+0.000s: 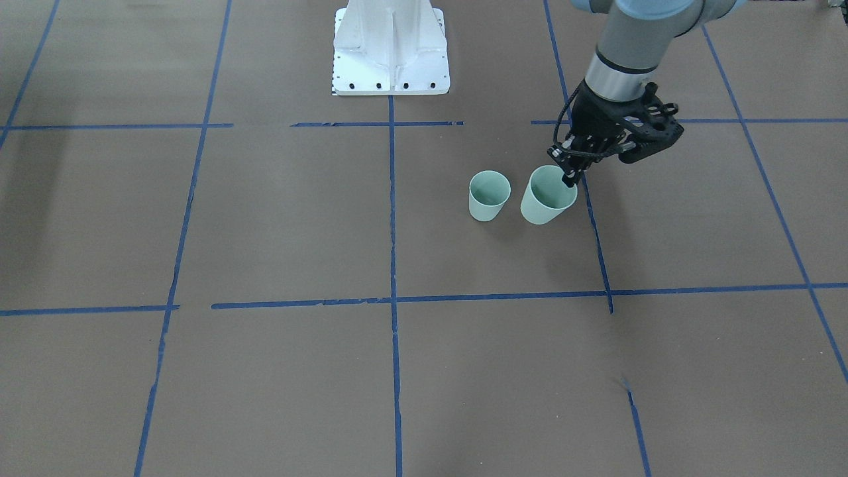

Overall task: Stack cups
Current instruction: 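Lift the held green cup and carry it over the other green cup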

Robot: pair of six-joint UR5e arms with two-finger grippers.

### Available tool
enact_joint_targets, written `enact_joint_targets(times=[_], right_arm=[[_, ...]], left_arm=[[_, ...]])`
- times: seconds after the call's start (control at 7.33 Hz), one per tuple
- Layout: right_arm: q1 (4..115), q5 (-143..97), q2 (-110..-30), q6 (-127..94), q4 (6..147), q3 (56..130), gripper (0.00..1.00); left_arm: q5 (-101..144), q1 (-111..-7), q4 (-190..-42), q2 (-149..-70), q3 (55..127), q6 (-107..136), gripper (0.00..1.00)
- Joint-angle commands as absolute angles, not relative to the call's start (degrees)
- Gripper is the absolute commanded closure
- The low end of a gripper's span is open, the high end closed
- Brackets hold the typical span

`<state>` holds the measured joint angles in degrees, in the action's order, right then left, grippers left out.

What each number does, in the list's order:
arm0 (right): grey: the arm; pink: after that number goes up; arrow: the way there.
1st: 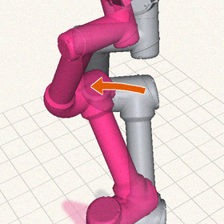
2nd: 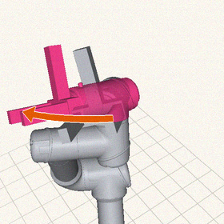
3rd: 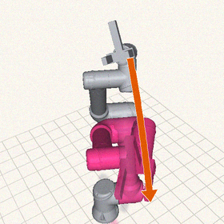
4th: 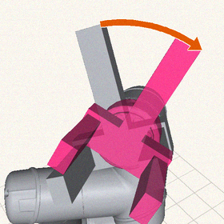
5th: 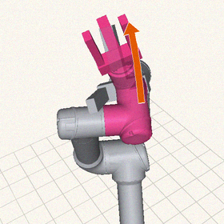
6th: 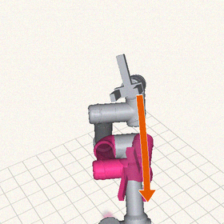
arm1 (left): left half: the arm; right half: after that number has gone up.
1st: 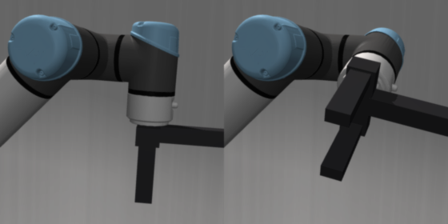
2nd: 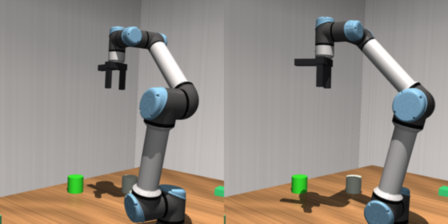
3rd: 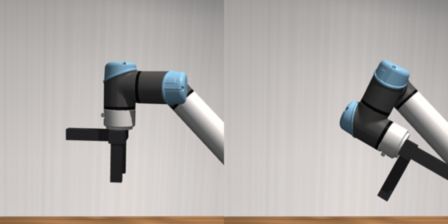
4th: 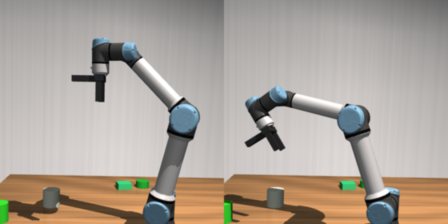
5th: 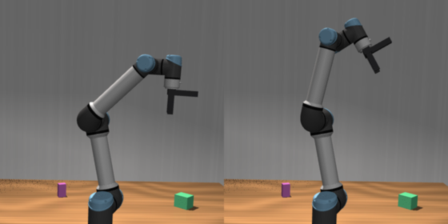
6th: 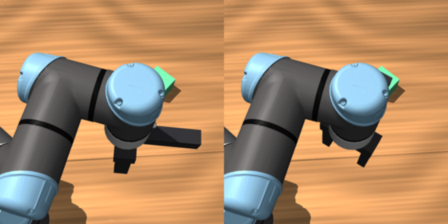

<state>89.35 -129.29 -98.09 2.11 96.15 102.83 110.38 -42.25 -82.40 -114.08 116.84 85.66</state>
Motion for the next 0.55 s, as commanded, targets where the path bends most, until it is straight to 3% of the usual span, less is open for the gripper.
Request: enact_joint_targets(times=[0.0, 0.41], right_arm=[[89.4, -129.3, -98.1, 2.1, 96.2, 102.8, 0.0], [89.4, -129.3, -98.1, 2.1, 96.2, 102.8, 0.0]], left_arm=[[108.1, -37.6, -81.1, -115.9, 116.9, 89.0, 1.0], [108.4, -35.8, -81.2, -116.0, 117.3, 89.1, 1.0]])
